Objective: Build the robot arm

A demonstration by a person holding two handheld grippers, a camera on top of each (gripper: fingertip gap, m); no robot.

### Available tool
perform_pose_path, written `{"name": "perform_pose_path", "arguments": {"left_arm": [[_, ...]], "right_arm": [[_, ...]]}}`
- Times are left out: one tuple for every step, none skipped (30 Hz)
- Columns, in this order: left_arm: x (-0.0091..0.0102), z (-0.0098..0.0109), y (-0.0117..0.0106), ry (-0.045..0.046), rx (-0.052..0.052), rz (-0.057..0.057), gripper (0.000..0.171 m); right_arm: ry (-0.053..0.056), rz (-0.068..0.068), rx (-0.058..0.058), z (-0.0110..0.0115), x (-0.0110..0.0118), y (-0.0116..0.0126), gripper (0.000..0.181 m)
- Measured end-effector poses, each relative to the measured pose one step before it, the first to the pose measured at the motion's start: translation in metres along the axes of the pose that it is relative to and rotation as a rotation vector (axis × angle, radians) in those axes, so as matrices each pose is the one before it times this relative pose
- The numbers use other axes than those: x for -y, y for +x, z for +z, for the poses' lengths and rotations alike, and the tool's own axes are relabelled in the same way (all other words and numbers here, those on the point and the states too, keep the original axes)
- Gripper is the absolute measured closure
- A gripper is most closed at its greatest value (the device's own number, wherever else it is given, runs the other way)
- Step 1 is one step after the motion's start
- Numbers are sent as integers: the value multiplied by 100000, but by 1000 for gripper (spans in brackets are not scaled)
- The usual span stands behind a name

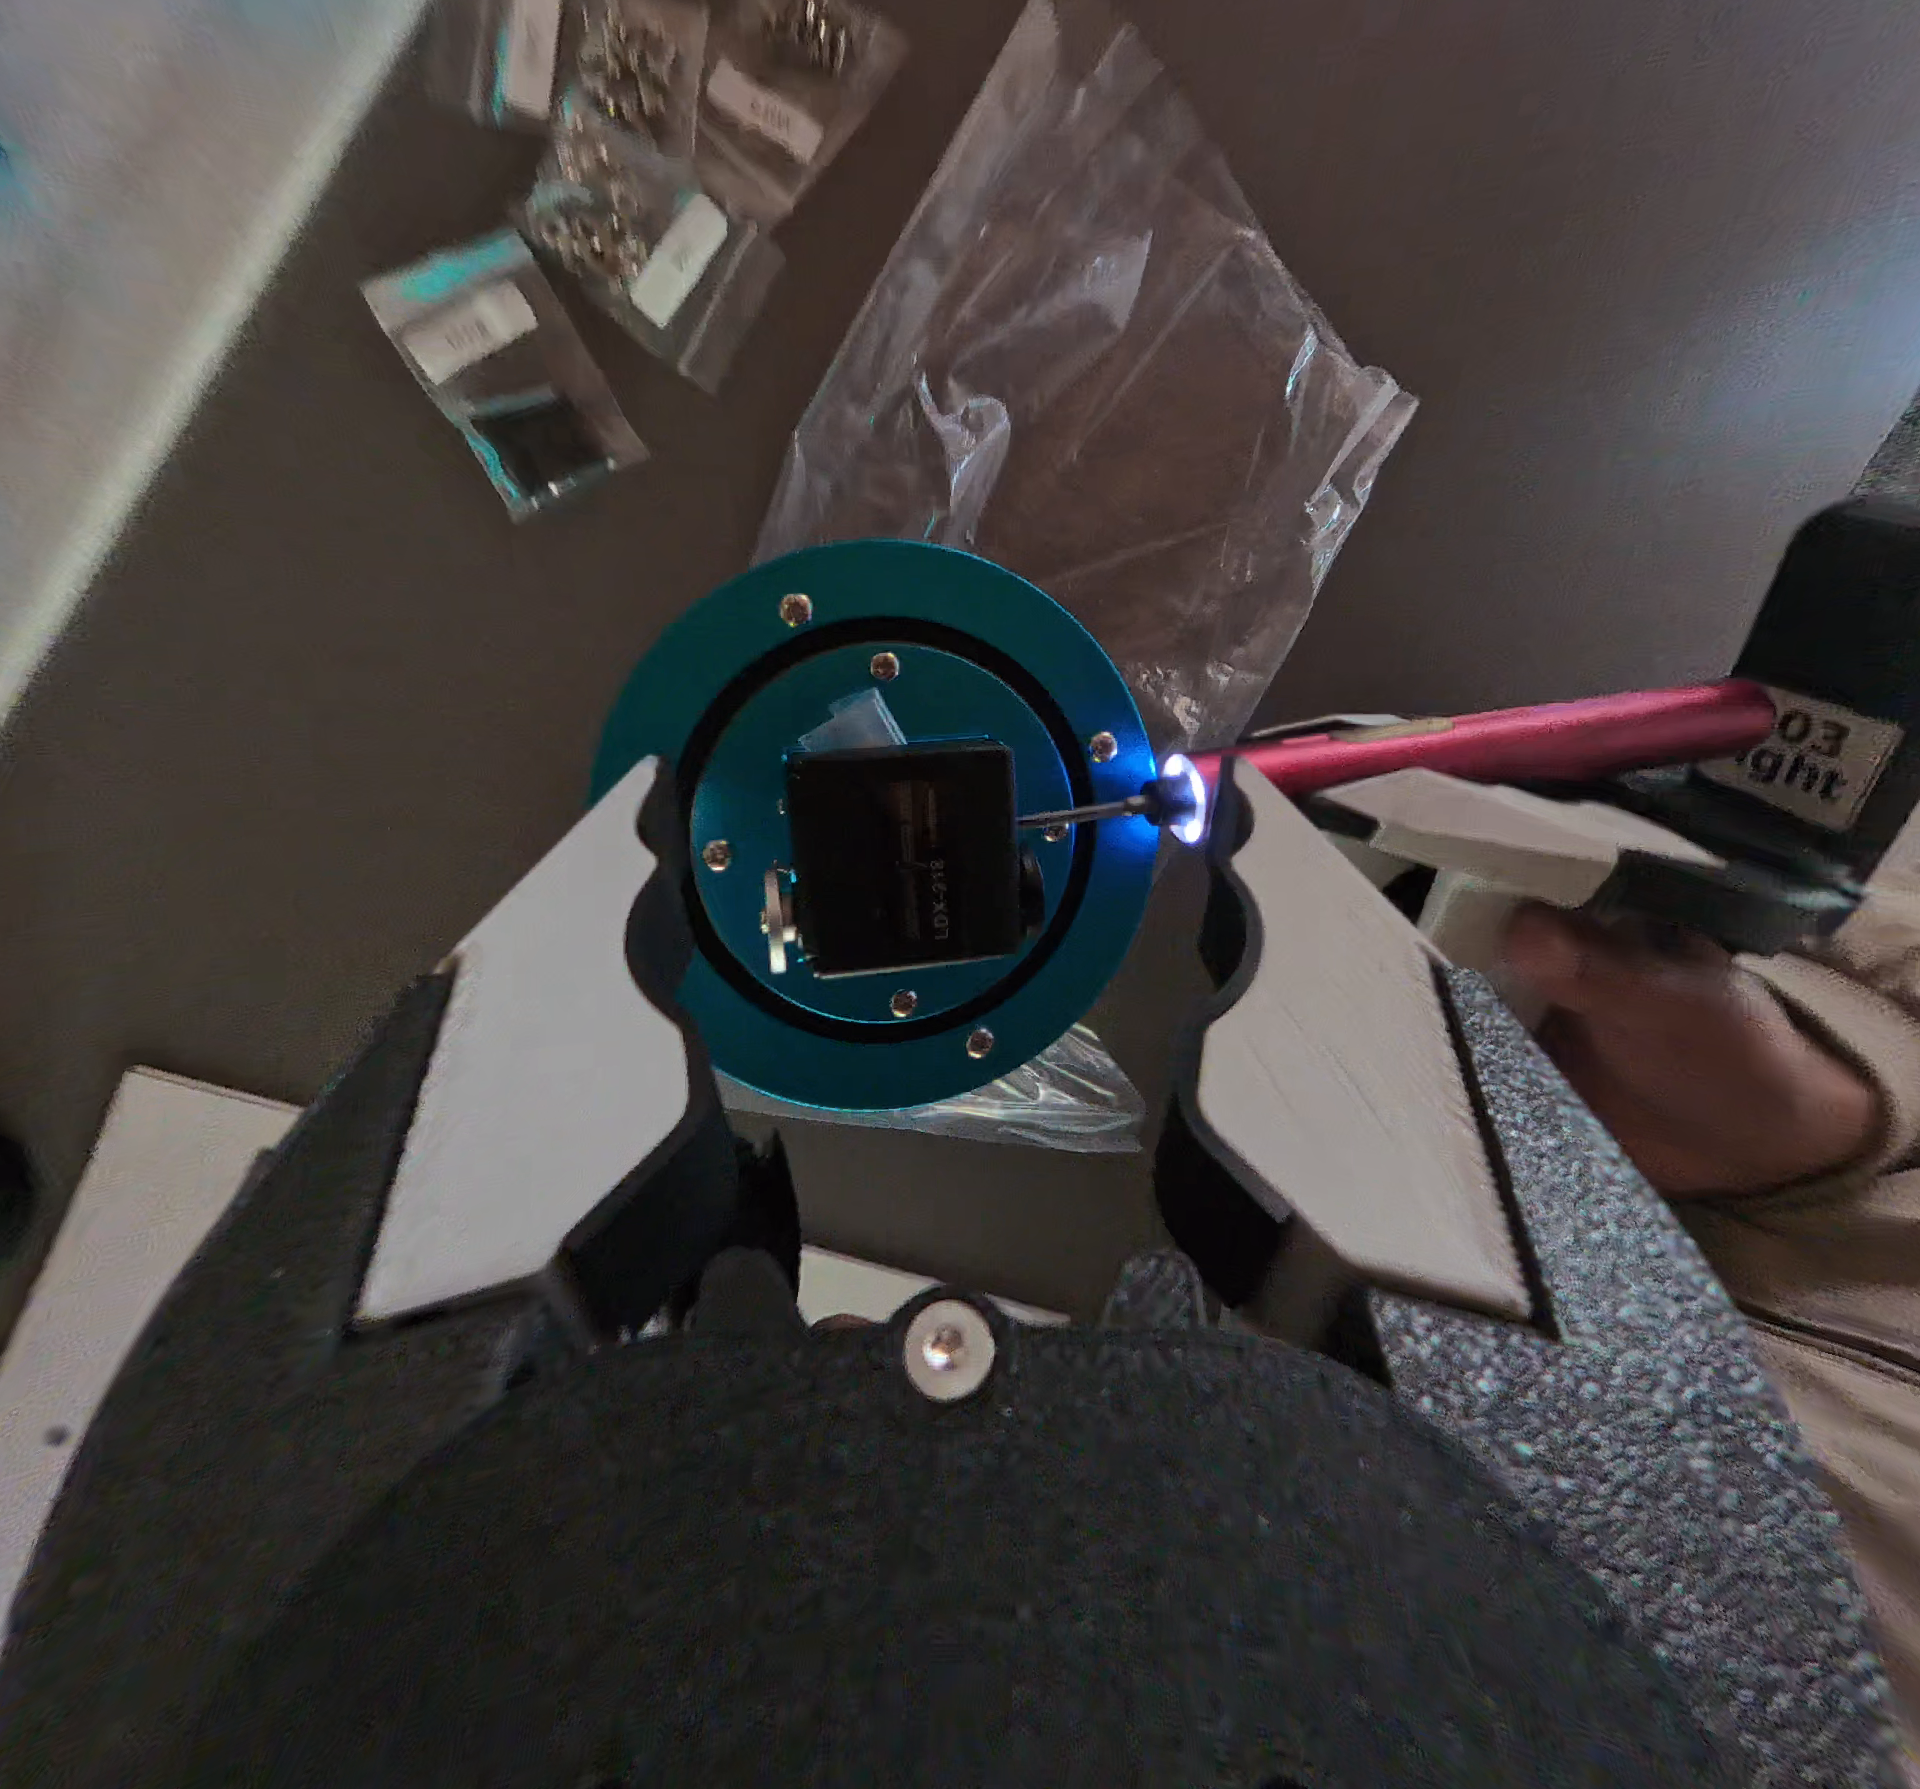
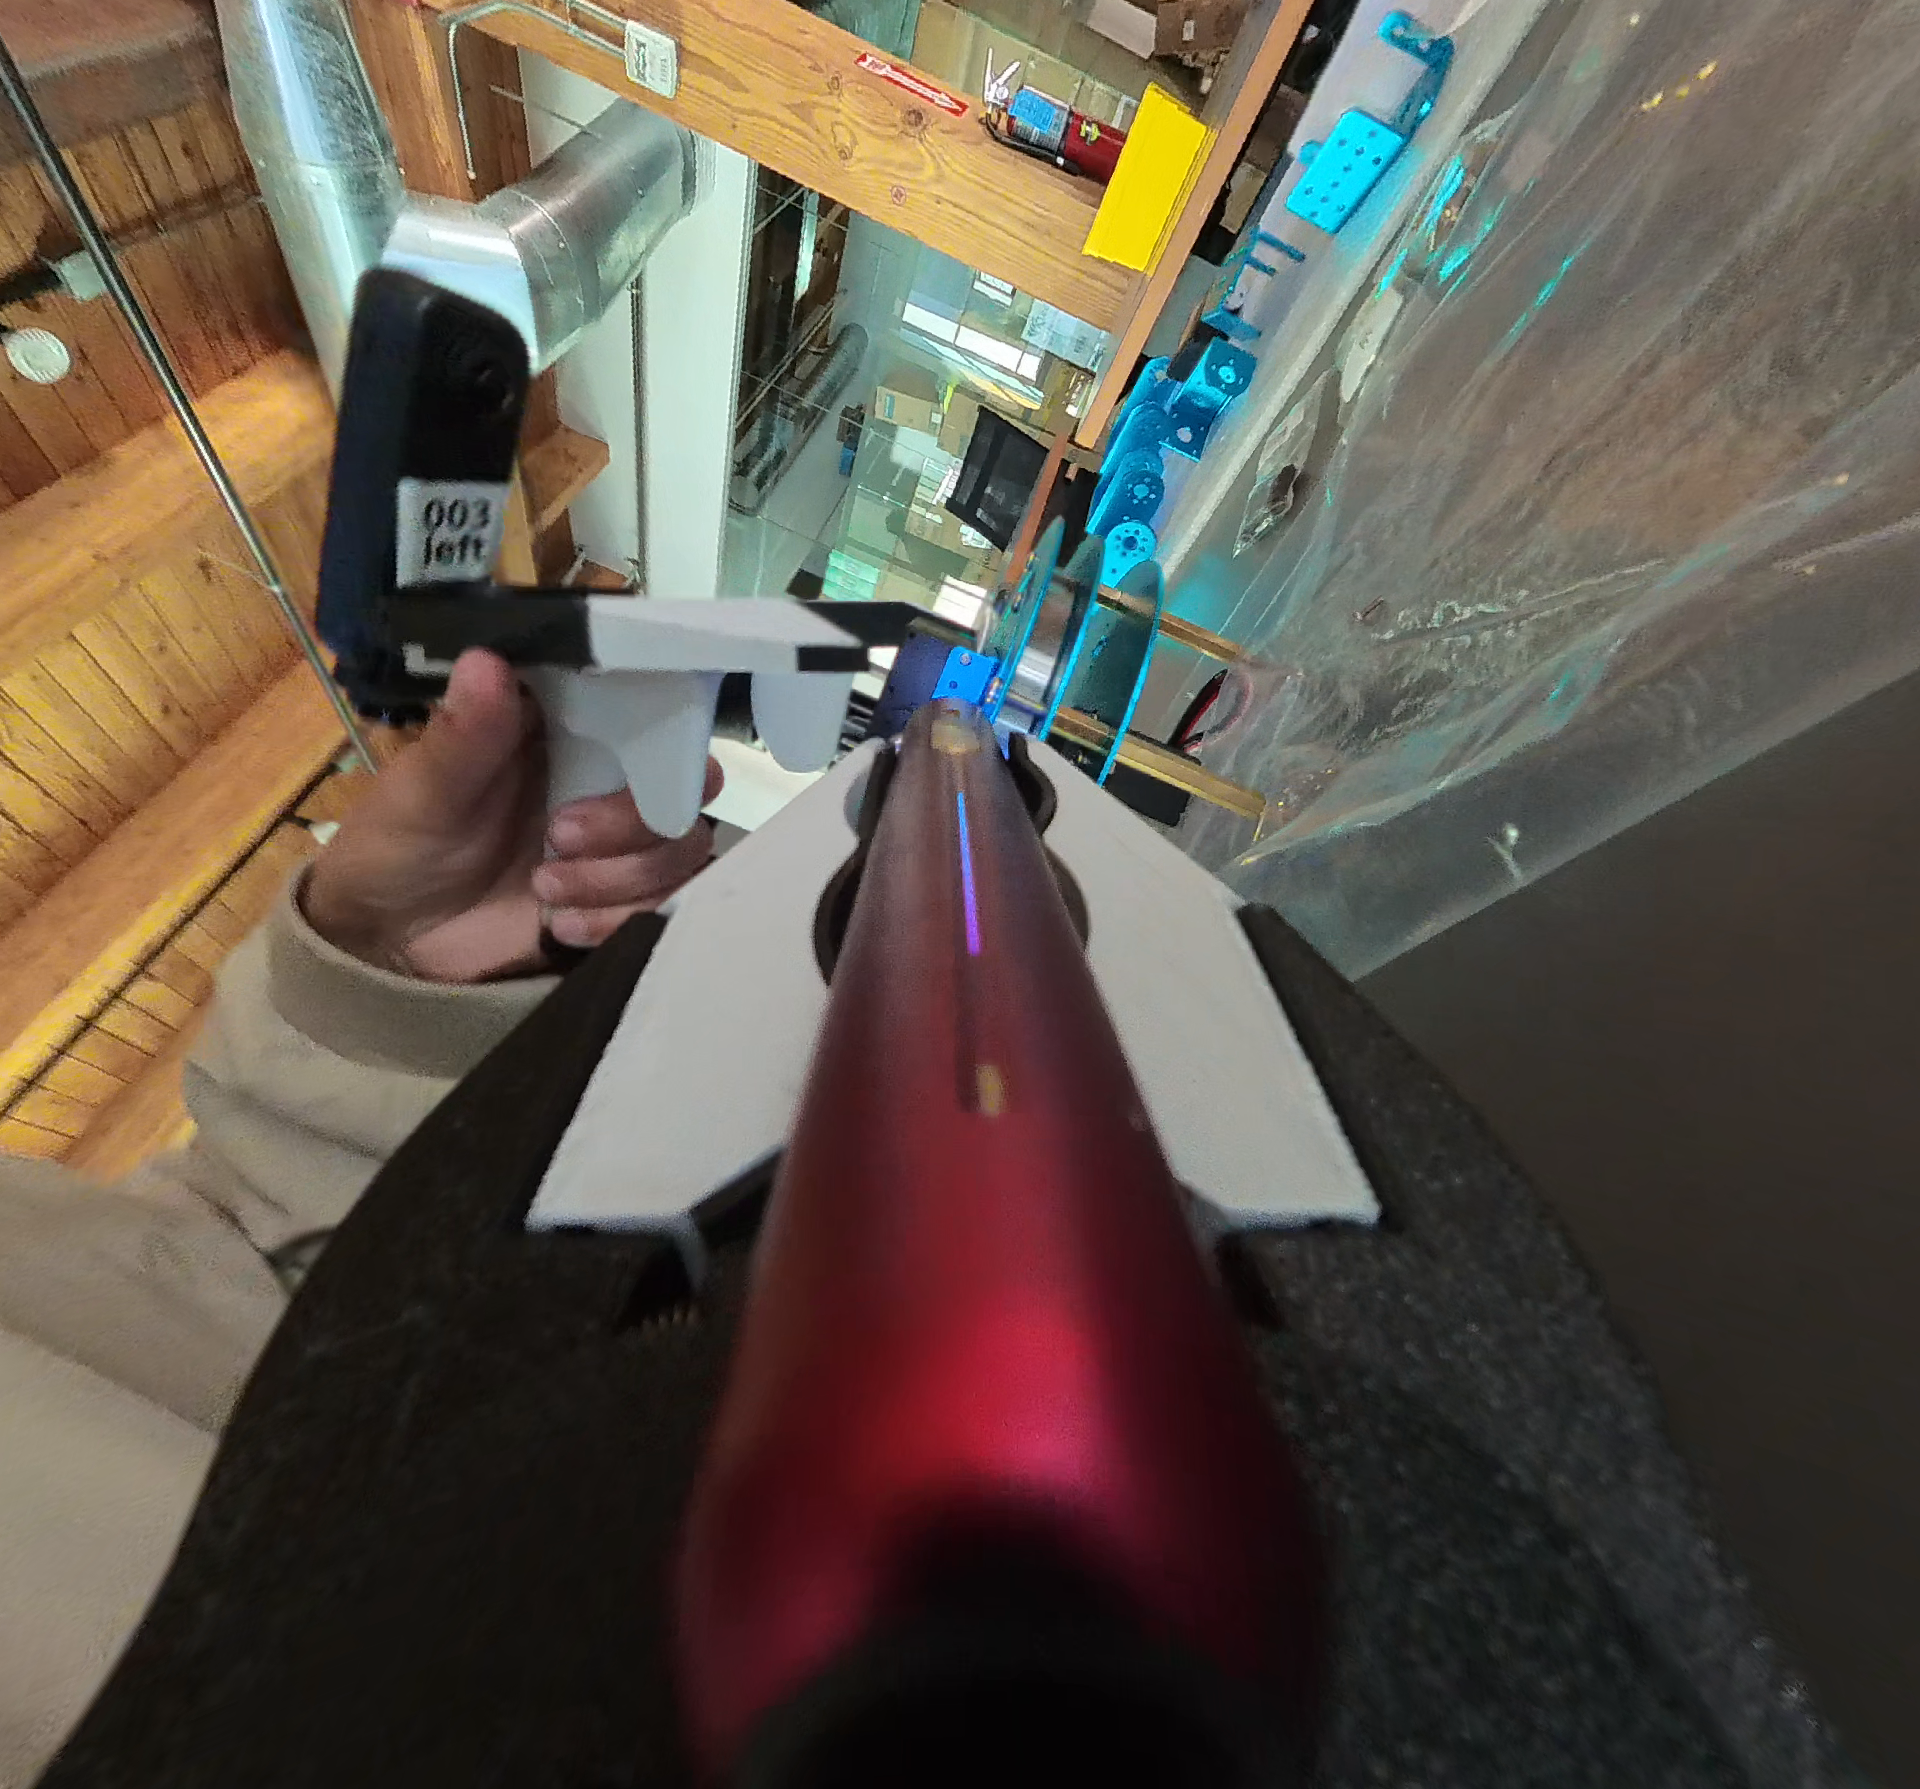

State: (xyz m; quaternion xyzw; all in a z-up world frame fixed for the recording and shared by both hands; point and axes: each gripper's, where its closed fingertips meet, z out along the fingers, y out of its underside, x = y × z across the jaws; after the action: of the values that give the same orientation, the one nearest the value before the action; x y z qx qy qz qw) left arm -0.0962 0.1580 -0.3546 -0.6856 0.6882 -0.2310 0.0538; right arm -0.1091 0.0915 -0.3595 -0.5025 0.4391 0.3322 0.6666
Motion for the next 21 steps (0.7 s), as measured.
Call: {"name": "perform_pose_path", "arguments": {"left_arm": [[64, 276, -23, -2659, -1432, -3159, 71], [338, 82, 124, -1038, -1390, -1747, 72], [208, 98, 347, -1753, -1516, -204, 73], [-24, 201, 256, -2854, 220, 722, 72], [-82, 207, 61, -2483, 2391, 2311, 69], [-201, 222, 108, -2692, 2600, 2900, 66], [-169, 200, 216, -2007, 1973, 2446, 61], [-135, 209, 231, -1176, 1579, 1793, 55], [-82, 181, 170, -818, 1585, 1253, 50], [-29, 171, 99, -385, 1678, 631, 47], [11, 126, 98, 120, 1329, 156, 45], [34, 59, 79, 202, 696, -305, 44], [29, 27, 67, -90, 460, -683, 45], [47, 35, 34, -140, 592, -953, 45], [67, 53, -13, 34, 725, -837, 45], [51, 41, -2, -150, 492, -670, 45], [38, 19, -17, -250, 316, -640, 45], [-11, 50, -32, -221, 779, -74, 45], [-32, 67, -19, -171, 1085, 557, 45], [-14, 37, -12, 250, 661, 418, 44], [22, 15, -3, 735, 166, 381, 44]], "right_arm": [[-205, -2845, -349, 29, -57, -64, 161], [-29, -2174, -357, 31, -24, -35, 161], [-57, -1195, -180, 52, -20, -13, 160], [-121, -302, -27, 48, 0, 6, 161], [-232, -19, 89, 56, -2, 23, 160], [-235, 507, 171, 44, 29, 33, 161], [-267, 328, 233, 43, 30, 28, 161], [-407, 233, 276, 36, 23, 24, 161], [-357, -85, 177, 15, 23, -2, 161], [-306, -787, 16, 14, 17, -15, 161], [-267, -918, -102, 11, 2, -11, 161], [-251, -268, -5, -3, -16, -3, 161], [-366, 38, 90, 5, -13, 7, 161], [-219, -315, 66, 5, 11, -9, 160], [-243, -929, -77, -7, 16, -21, 161], [-172, -1197, -125, -7, 11, -27, 161], [-170, -1100, -37, 3, 4, -15, 161], [-276, -220, 100, 14, 13, -1, 161], [-313, 83, 122, 2, 8, 20, 161], [-256, 1160, 288, -1, -24, 35, 160], [-281, 775, 267, 7, -23, 34, 161]]}}
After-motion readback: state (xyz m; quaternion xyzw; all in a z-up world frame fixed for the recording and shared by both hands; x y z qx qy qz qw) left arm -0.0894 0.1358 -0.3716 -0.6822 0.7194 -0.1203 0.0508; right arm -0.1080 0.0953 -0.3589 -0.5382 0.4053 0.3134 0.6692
